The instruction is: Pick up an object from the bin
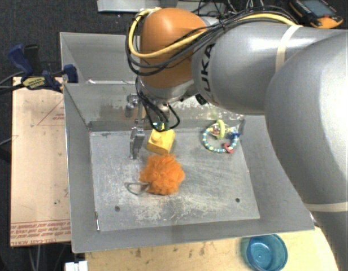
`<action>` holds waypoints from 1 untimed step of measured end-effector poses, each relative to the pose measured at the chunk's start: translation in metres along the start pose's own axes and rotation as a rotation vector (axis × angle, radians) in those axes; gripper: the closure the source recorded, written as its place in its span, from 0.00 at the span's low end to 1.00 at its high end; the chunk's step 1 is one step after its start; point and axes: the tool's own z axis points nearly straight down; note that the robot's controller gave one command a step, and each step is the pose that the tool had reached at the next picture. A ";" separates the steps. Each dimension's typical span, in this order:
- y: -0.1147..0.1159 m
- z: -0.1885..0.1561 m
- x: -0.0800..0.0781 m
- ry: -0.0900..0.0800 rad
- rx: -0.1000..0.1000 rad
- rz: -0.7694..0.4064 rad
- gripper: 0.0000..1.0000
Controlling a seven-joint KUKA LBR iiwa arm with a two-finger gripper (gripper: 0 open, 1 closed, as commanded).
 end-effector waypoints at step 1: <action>-0.001 -0.005 -0.002 -0.008 -0.001 0.003 0.00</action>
Offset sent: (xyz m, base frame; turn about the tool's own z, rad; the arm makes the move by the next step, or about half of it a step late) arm -0.0639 -0.0758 -0.1132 -0.2415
